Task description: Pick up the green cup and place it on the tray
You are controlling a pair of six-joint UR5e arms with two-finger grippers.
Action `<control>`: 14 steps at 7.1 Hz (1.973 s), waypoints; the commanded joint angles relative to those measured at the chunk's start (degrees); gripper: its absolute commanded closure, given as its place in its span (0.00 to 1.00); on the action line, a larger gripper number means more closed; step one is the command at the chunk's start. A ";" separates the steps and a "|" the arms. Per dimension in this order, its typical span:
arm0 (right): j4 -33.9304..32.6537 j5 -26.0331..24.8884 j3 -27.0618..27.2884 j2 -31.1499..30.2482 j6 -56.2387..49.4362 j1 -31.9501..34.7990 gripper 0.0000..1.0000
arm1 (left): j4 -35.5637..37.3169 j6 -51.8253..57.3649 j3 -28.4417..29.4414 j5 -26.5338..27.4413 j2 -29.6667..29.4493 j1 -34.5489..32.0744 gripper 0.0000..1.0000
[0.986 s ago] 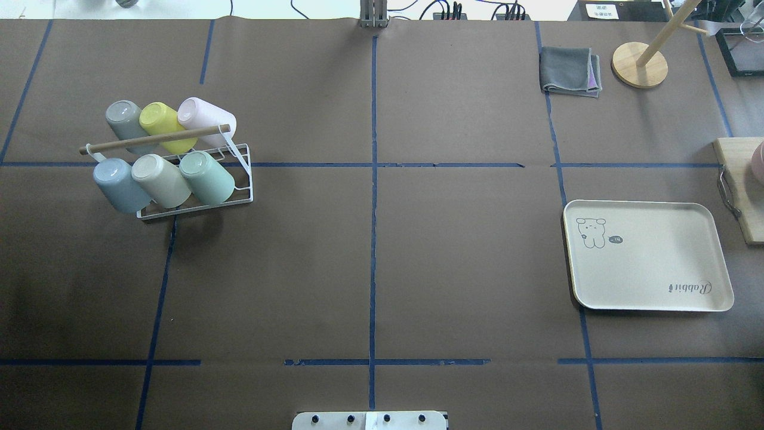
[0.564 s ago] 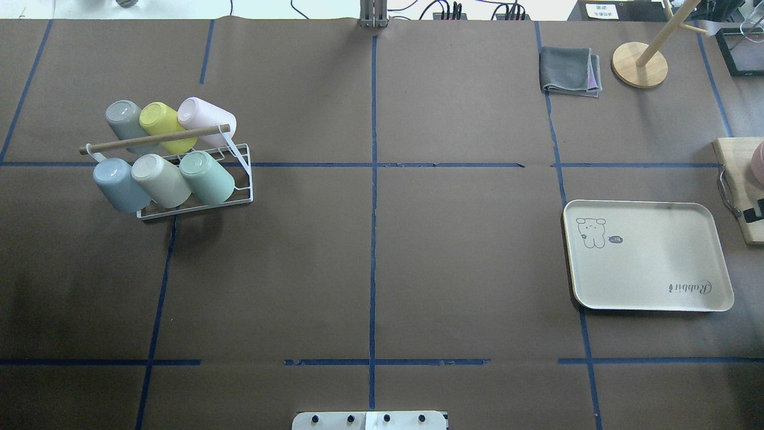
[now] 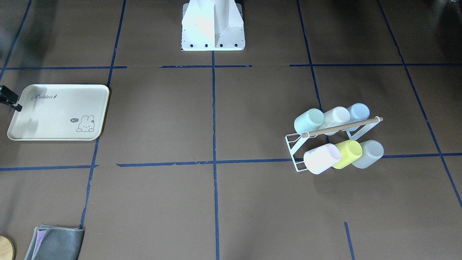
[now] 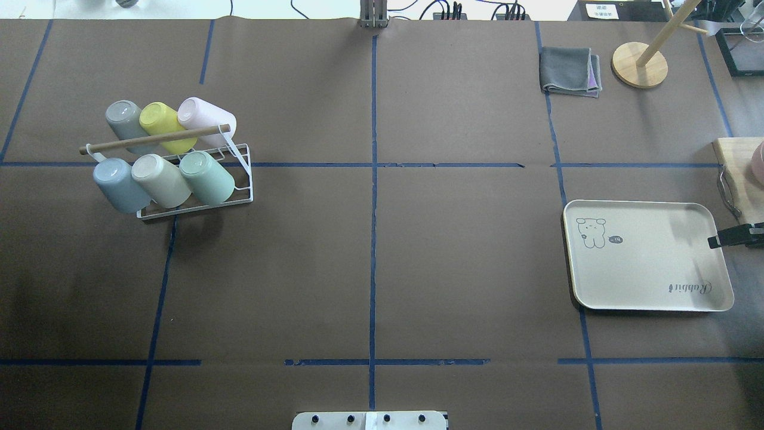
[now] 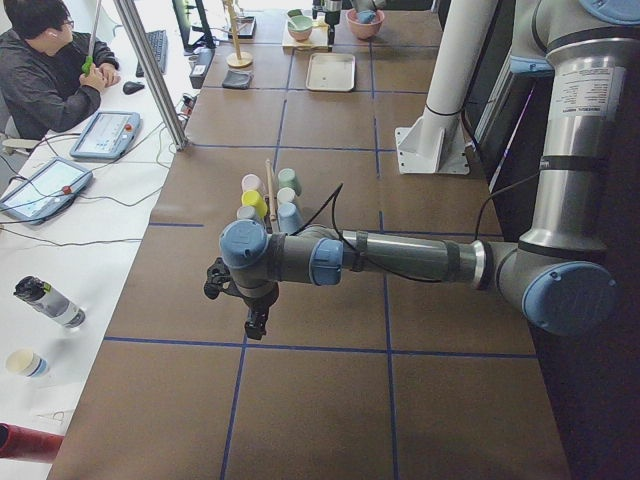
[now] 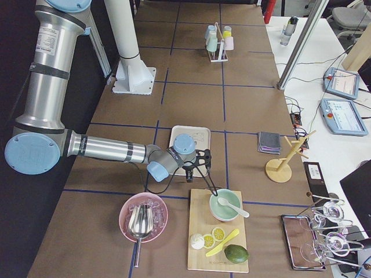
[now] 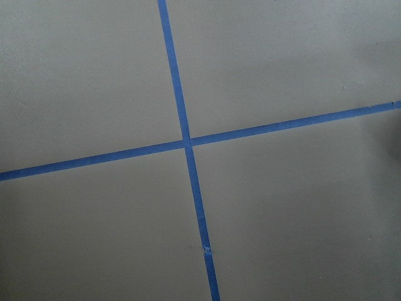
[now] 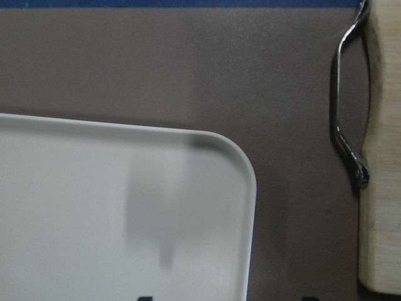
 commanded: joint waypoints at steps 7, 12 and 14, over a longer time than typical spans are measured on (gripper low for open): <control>0.17 -0.06 -2.45 -0.09 -0.74 -2.62 0.99 | 0.00 0.05 0.00 0.17 -0.04 0.00 0.00; 0.34 1.52 -0.95 0.43 -0.12 -2.45 1.00 | 0.00 0.05 0.08 0.26 -0.13 0.00 0.00; 1.05 2.31 1.76 0.08 0.31 -1.84 1.00 | 0.00 0.05 0.08 0.26 -0.13 0.00 0.00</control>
